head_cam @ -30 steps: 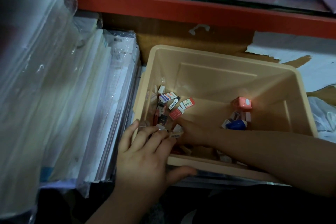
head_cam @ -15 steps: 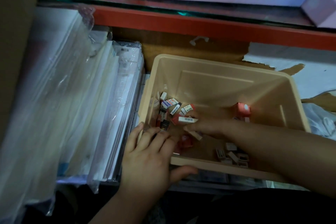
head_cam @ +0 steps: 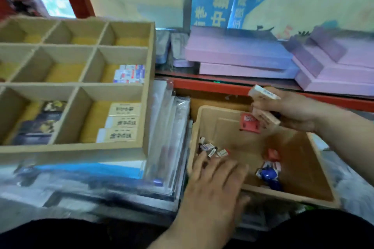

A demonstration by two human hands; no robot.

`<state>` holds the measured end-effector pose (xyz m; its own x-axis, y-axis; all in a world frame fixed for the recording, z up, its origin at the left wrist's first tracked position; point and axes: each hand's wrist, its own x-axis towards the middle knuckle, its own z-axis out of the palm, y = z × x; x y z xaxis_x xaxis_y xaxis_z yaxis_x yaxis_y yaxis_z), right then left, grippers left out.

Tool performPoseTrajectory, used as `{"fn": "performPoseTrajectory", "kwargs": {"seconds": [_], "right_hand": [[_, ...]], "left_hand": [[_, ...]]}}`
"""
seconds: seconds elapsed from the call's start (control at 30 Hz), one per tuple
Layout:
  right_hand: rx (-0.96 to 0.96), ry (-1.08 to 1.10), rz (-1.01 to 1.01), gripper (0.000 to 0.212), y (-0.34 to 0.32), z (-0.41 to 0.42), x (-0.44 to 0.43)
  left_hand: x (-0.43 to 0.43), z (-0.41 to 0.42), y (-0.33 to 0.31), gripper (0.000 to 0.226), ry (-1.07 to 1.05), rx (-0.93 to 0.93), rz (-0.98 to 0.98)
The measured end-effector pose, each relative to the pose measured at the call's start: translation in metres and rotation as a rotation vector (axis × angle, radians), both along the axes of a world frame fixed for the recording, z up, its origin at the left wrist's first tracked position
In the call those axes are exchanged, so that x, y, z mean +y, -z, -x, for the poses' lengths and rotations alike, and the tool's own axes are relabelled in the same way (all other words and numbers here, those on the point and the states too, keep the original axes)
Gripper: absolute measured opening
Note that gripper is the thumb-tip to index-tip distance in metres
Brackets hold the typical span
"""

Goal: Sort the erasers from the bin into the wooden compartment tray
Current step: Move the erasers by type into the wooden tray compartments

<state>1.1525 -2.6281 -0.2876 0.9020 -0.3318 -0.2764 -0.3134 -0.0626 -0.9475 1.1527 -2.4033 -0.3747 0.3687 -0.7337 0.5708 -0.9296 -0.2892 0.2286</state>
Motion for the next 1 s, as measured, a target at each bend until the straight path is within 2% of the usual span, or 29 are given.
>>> {"fn": "performPoseTrajectory", "kwargs": {"seconds": [0.13, 0.2, 0.3, 0.4, 0.5, 0.63, 0.7, 0.8, 0.87, 1.0], "right_hand": [[-0.125, 0.0, 0.029, 0.021, -0.06, -0.011, 0.04], [-0.201, -0.039, 0.019, 0.021, -0.086, -0.022, 0.061], [-0.32, -0.132, -0.009, 0.024, -0.117, -0.048, 0.107], [-0.377, -0.25, -0.009, 0.025, -0.133, -0.08, 0.155], [-0.336, -0.357, 0.037, 0.021, -0.135, -0.11, 0.203], [-0.288, -0.518, 0.172, 0.016, -0.117, -0.152, 0.261], [-0.292, -0.553, 0.222, 0.014, -0.111, -0.17, 0.286], [-0.275, -0.553, 0.288, 0.023, -0.106, -0.195, 0.315], [-0.244, -0.577, 0.345, 0.012, -0.101, -0.208, 0.326], [-0.204, -0.714, 0.484, 0.02, -0.092, -0.218, 0.335]], "left_hand": [[0.052, 0.004, -0.055, 0.019, 0.049, -0.103, 0.232], [0.085, -0.01, -0.076, 0.022, 0.005, -0.108, 0.347], [0.131, -0.039, -0.101, 0.019, -0.179, -0.116, 0.422], [0.166, -0.074, -0.109, 0.025, -0.443, -0.151, 0.448], [0.196, -0.103, -0.098, 0.031, -0.666, -0.109, 0.479], [0.225, -0.124, -0.081, 0.041, -0.845, 0.04, 0.543], [0.232, -0.13, -0.077, 0.044, -0.883, 0.088, 0.565], [0.237, -0.134, -0.072, 0.048, -0.914, 0.143, 0.541], [0.239, -0.135, -0.071, 0.049, -0.926, 0.185, 0.51], [0.244, -0.14, -0.069, 0.043, -0.909, 0.122, 0.511]]}}
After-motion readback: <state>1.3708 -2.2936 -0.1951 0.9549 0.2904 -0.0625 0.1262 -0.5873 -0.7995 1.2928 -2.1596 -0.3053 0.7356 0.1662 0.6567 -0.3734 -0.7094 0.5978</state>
